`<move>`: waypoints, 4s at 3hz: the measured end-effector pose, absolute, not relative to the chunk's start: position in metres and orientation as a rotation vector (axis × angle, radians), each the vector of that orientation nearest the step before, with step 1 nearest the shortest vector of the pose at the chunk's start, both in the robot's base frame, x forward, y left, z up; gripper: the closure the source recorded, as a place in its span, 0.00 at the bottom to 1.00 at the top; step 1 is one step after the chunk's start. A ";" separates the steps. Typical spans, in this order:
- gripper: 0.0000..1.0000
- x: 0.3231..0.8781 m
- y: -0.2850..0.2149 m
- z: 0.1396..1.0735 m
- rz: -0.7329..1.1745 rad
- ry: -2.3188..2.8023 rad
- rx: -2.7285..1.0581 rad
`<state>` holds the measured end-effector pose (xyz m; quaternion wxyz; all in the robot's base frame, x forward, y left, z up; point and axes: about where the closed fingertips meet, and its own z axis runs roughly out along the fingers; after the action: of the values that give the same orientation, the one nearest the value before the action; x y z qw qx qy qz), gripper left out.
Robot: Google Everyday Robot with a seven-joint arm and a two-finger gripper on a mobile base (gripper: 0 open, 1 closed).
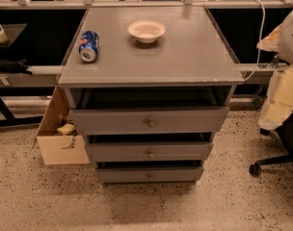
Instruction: Open middle drawer
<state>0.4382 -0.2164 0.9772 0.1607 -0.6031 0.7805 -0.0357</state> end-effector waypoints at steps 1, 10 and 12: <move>0.00 0.438 -0.216 0.977 -0.102 2.229 -1.723; 0.00 0.483 -0.135 0.523 0.168 1.890 -2.134; 0.00 0.491 -0.142 0.510 0.091 1.910 -2.138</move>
Offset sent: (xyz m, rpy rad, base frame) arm -0.0146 0.0217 -0.0697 -0.0289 0.0238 0.1544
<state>0.4909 -0.1416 0.5099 0.1361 -0.7384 0.6597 0.0316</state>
